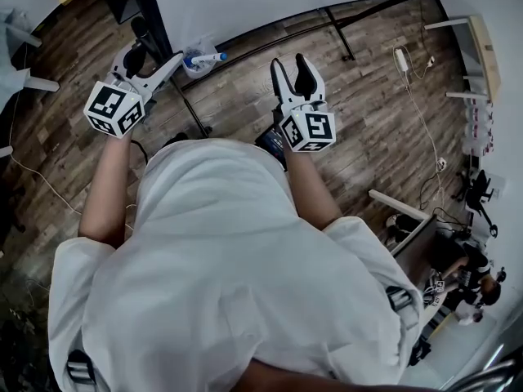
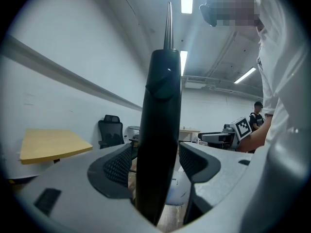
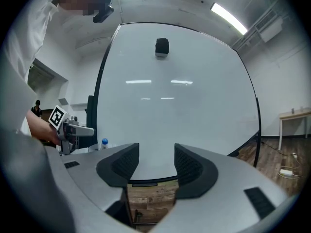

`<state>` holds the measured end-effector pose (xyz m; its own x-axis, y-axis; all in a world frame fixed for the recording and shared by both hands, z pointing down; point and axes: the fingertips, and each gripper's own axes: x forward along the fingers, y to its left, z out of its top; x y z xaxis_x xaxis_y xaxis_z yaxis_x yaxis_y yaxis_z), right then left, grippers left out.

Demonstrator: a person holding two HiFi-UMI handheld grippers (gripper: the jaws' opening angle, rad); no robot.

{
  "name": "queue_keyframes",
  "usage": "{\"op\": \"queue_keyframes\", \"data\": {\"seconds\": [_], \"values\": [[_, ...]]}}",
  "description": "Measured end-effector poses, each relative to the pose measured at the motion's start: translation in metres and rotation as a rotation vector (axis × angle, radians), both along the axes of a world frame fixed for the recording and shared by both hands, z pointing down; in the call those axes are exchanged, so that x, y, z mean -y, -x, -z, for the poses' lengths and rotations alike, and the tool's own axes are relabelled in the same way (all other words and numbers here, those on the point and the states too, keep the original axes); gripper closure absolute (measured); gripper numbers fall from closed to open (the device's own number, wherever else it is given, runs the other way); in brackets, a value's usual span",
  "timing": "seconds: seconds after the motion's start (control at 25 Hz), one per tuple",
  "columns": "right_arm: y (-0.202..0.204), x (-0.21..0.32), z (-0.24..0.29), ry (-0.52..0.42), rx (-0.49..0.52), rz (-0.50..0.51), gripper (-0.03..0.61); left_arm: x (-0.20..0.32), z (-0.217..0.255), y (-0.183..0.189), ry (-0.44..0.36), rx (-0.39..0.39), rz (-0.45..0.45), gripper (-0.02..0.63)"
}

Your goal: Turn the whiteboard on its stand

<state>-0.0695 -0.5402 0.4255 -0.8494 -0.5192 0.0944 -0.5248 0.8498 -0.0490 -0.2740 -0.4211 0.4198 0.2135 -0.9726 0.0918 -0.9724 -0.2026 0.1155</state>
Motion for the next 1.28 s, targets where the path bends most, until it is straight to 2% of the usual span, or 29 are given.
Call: {"op": "queue_keyframes", "data": {"seconds": [0.24, 0.52, 0.8, 1.08, 1.28], "values": [[-0.003, 0.004, 0.000, 0.002, 0.001, -0.027, 0.357, 0.010, 0.001, -0.005, 0.001, 0.008, -0.037, 0.324], [-0.004, 0.003, 0.000, -0.004, -0.007, -0.030, 0.373, 0.016, 0.000, -0.004, 0.002, -0.008, -0.036, 0.328], [-0.003, -0.002, -0.001, -0.014, -0.011, -0.020, 0.382, 0.016, 0.000, -0.002, 0.011, -0.009, -0.043, 0.362], [-0.005, -0.007, -0.002, -0.011, -0.010, -0.015, 0.391, 0.016, 0.000, 0.000, 0.017, 0.015, -0.020, 0.422], [-0.007, -0.008, -0.004, -0.006, -0.012, -0.013, 0.394, 0.016, 0.001, 0.000, 0.015, 0.039, -0.019, 0.434]]}}
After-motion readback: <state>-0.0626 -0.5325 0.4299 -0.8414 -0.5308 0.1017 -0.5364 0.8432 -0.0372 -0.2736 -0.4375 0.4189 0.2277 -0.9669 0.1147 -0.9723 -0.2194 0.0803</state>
